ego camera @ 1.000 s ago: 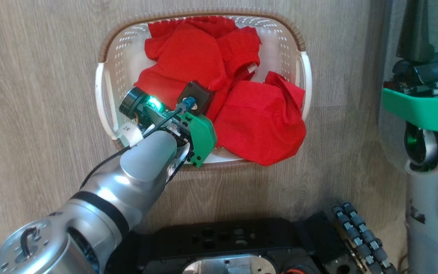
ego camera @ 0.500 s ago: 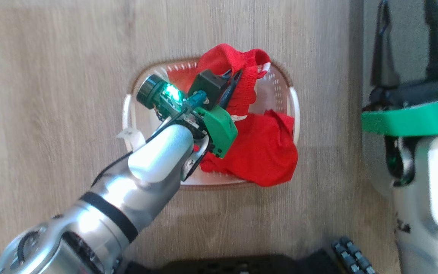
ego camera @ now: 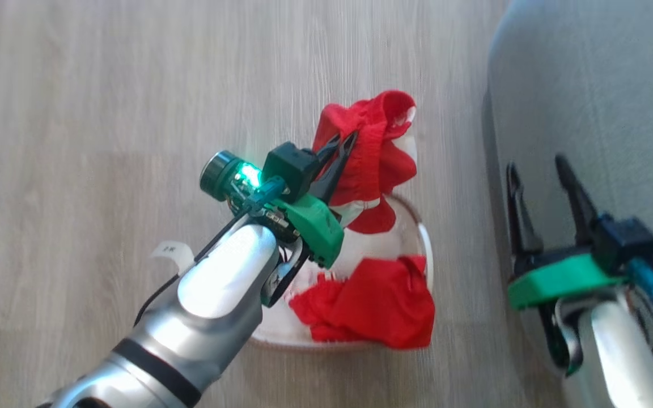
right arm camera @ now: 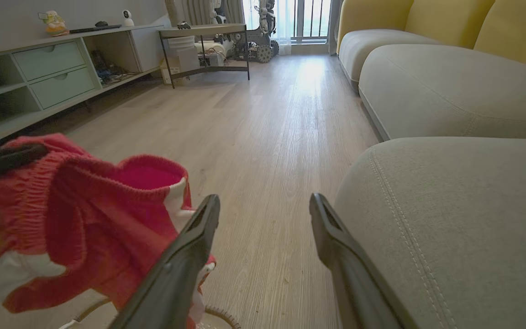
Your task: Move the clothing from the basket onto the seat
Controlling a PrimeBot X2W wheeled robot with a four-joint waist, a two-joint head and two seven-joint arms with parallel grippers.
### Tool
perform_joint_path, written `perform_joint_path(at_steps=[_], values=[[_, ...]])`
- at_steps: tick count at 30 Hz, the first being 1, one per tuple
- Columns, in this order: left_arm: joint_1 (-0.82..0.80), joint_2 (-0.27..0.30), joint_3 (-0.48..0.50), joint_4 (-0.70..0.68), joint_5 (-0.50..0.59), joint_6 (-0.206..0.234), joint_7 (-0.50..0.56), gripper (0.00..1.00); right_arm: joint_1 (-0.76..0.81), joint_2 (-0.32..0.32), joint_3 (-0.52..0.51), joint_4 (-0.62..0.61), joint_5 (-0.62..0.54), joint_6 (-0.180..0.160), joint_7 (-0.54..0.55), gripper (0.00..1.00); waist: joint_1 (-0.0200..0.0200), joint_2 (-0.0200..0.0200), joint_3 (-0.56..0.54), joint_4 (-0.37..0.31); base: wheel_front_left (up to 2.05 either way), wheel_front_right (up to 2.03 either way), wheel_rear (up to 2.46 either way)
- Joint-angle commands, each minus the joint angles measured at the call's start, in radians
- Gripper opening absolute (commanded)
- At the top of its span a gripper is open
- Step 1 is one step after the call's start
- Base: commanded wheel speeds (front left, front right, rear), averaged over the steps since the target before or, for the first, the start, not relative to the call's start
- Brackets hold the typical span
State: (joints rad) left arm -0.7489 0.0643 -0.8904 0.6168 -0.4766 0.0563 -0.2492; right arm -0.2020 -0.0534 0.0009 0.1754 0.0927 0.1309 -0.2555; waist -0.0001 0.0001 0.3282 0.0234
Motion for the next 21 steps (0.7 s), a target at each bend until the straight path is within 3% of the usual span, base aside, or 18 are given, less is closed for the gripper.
perform_joint_path(at_steps=[1, 9, 21], values=[[-0.009, 0.023, 0.037, -0.031, 0.009, -0.008, -0.012, 0.0, 0.015, 0.003, 0.023, -0.021, 0.01, 0.0, -0.006, 1.0, 0.0001, -0.0001, -0.147, 0.027, 0.0, 0.0, 0.0], [-0.015, 0.034, 0.049, -0.008, -0.021, -0.063, 0.005, 0.0, 0.102, 0.003, 0.062, 0.027, 0.033, 0.0, -0.006, 1.0, 0.0001, -0.0001, -0.317, 0.047, 0.0, 0.0, 0.0], [-0.101, 0.02, 0.052, -0.054, -0.039, -0.07, 0.049, 0.0, 0.049, 0.003, 0.181, 0.092, 0.047, 0.0, -0.006, 1.0, 0.0001, -0.0001, -0.398, 0.081, 0.0, 0.0, 0.0]])
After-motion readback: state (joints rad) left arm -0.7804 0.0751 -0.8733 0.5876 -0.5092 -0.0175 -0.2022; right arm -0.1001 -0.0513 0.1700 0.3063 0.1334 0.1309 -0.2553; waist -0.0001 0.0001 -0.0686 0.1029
